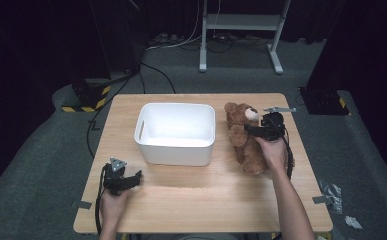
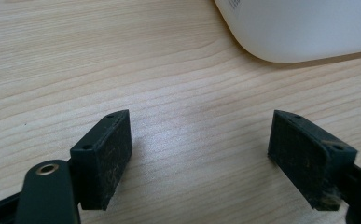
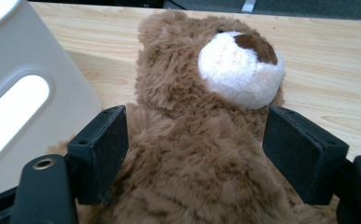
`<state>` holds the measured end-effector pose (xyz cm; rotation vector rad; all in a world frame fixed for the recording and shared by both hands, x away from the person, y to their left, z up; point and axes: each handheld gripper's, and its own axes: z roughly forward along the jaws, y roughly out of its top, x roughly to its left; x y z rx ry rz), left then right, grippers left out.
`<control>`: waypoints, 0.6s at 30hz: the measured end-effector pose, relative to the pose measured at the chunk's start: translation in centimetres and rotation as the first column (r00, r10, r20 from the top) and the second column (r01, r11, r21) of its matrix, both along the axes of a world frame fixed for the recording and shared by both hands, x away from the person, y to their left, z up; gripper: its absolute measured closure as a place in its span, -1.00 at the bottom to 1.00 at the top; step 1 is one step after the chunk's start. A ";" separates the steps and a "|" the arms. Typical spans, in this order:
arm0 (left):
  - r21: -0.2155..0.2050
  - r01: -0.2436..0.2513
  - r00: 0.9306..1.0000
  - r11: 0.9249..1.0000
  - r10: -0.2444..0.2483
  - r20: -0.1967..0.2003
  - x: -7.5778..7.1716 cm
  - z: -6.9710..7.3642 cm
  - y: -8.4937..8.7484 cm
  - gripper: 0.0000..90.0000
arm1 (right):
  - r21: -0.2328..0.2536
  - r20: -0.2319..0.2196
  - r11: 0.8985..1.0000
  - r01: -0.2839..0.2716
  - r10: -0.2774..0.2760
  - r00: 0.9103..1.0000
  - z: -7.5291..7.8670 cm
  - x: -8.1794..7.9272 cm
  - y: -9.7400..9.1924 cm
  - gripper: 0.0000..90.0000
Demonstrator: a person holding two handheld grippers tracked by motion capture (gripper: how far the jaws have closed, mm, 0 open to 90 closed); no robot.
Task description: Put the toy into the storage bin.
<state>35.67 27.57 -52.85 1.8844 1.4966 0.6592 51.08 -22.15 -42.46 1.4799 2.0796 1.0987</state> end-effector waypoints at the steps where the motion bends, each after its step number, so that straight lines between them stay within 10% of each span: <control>1: 0.000 0.000 1.000 1.000 0.000 0.000 0.0 0.0 0.0 -0.52 | 0.000 0.000 1.000 0.000 0.000 1.000 0.0 0.0 0.0 -0.50; 18: 0.000 0.000 1.000 1.000 0.000 0.001 0.0 0.0 0.0 -0.52 | -0.062 -0.086 0.998 0.009 -0.014 0.996 -1.8 2.4 1.7 -0.49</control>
